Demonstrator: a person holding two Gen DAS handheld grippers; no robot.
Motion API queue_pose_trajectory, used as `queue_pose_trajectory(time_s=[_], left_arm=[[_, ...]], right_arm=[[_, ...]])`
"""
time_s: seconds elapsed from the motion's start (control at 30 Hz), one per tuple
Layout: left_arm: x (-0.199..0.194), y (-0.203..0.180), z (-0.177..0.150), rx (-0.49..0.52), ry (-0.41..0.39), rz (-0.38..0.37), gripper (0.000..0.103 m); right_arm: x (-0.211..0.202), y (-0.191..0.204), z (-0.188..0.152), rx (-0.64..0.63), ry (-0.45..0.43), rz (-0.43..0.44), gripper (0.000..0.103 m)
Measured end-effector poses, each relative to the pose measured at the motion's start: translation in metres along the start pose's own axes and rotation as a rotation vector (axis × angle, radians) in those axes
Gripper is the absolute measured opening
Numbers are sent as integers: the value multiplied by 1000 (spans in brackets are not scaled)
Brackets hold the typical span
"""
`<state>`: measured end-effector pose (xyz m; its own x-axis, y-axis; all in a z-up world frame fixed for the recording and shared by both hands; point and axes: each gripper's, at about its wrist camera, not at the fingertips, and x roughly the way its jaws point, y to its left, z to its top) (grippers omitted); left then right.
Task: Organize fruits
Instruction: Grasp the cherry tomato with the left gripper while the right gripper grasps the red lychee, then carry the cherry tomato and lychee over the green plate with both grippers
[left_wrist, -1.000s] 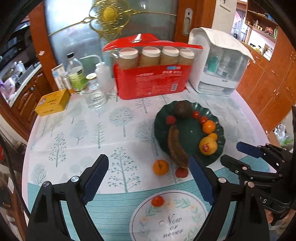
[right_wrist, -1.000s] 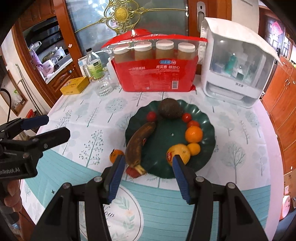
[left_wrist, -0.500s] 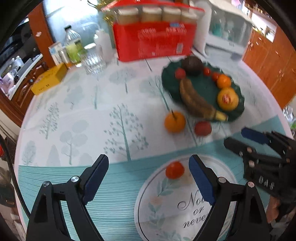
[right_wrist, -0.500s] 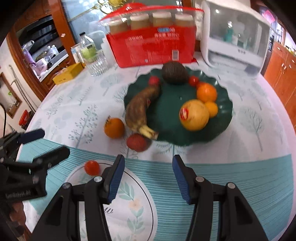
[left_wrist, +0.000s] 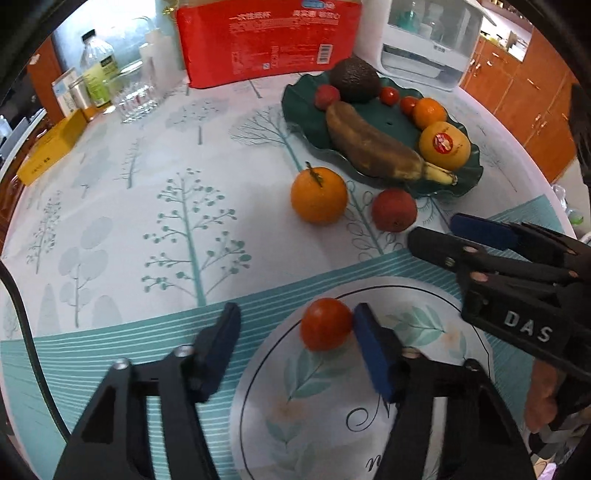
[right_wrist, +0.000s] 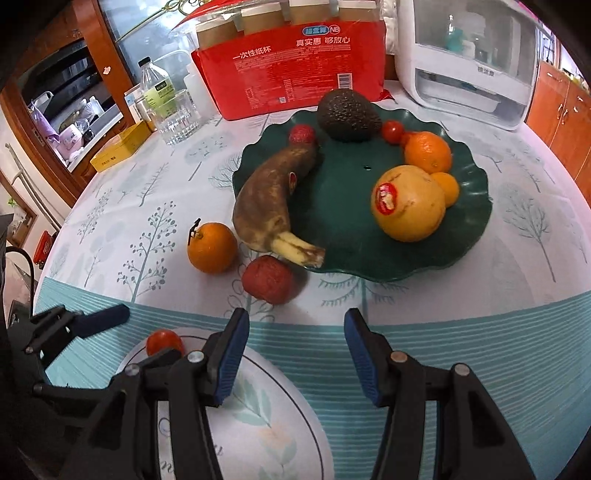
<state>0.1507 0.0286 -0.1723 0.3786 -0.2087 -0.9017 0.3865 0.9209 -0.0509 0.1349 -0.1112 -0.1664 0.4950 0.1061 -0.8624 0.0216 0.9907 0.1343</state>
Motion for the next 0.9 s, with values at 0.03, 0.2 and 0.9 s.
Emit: queue_pose_trajectory(time_s=[0.03, 0.2, 0.9], left_arm=[[1, -1, 1, 9, 6, 1, 42], [5, -1, -1, 10, -12, -5, 25], [-1, 25, -10, -154, -37, -33, 25]], right_arm=[[3, 0, 1, 5, -3, 0, 54], [13, 4, 6, 17, -11, -1, 54], [13, 19, -1, -44, -57, -32, 34]])
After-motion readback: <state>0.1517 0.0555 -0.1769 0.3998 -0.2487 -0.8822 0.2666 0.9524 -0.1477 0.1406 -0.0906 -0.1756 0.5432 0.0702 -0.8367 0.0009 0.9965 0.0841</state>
